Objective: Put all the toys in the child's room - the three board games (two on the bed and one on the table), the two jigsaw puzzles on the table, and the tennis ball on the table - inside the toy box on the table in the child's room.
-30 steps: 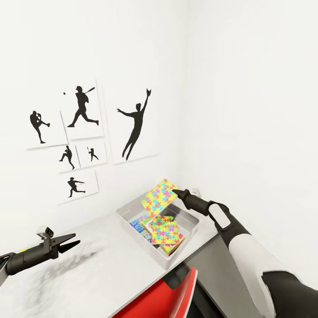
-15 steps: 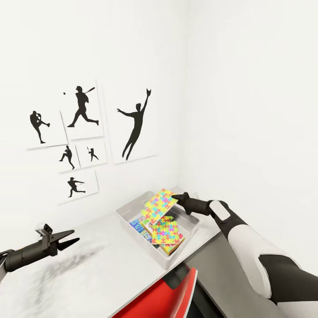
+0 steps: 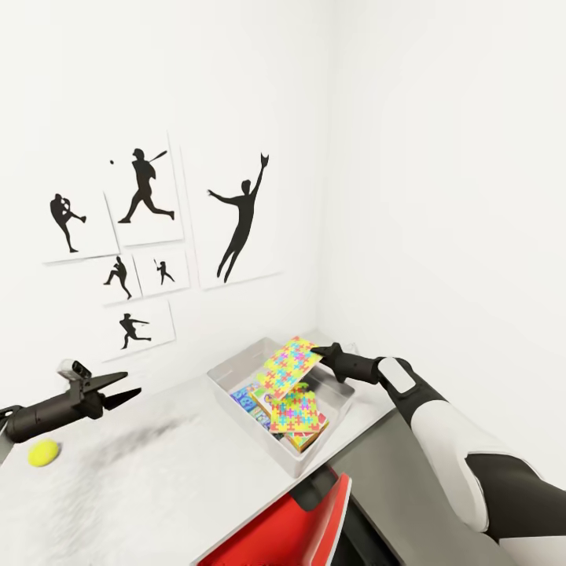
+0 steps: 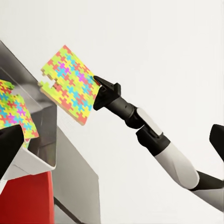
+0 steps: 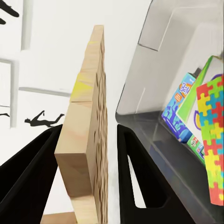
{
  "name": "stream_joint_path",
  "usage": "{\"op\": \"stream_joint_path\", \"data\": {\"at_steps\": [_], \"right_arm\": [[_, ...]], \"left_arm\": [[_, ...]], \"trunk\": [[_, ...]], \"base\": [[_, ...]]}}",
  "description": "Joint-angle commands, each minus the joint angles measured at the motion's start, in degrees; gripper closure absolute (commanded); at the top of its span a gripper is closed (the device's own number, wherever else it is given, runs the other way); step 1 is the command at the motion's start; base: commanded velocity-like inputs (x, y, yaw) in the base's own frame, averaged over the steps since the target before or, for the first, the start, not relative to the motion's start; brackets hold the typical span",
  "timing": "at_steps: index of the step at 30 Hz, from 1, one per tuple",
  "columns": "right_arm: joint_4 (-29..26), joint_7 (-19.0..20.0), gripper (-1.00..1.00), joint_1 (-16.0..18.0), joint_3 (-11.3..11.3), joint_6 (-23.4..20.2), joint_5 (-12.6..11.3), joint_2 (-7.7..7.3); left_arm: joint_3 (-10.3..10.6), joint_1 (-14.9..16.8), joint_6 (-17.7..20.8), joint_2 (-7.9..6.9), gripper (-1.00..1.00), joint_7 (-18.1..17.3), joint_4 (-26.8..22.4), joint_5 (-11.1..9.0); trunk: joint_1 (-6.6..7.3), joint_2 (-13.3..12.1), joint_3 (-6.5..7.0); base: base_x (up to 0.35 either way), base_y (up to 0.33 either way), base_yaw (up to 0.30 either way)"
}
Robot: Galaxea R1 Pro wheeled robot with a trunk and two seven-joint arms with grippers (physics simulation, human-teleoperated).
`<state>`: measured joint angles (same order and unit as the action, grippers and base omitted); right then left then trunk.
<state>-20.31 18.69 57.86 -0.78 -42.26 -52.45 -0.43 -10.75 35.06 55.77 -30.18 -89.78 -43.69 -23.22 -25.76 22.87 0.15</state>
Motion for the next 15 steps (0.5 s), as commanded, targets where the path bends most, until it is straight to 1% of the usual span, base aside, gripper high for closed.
{"op": "stream_joint_path", "data": {"at_steps": [1, 4, 8, 15], "right_arm": [[0.0, 0.4, 1.0, 0.0, -0.1, -0.2, 0.0, -0.15], [0.0, 1.7, 1.0, -0.1, -0.1, -0.1, 0.1, -0.62], [0.0, 3.1, 1.0, -0.1, -0.1, 0.0, 0.1, -0.73], [0.0, 3.4, 1.0, -0.1, -0.1, 0.3, 0.1, -0.64]], "left_arm": [[-0.2, 0.1, 0.7, -0.05, -1.0, -0.2, -0.1, 0.0], [-2.0, 0.2, 0.6, -0.2, -1.0, -0.2, -0.5, 0.1], [-4.0, 0.3, 0.5, -0.57, -1.0, -0.2, -1.4, 0.1], [-4.9, 0.3, 0.0, -0.99, -1.0, -0.2, -1.7, 0.1]], "trunk": [[-0.02, 0.0, -0.12], [-0.02, 0.0, -0.4], [-0.02, 0.0, -0.77], [-0.02, 0.0, -1.43]], "base": [[0.0, 0.0, 0.0], [0.0, 0.0, 0.0], [0.0, 0.0, 0.0], [0.0, 0.0, 0.0]]}}
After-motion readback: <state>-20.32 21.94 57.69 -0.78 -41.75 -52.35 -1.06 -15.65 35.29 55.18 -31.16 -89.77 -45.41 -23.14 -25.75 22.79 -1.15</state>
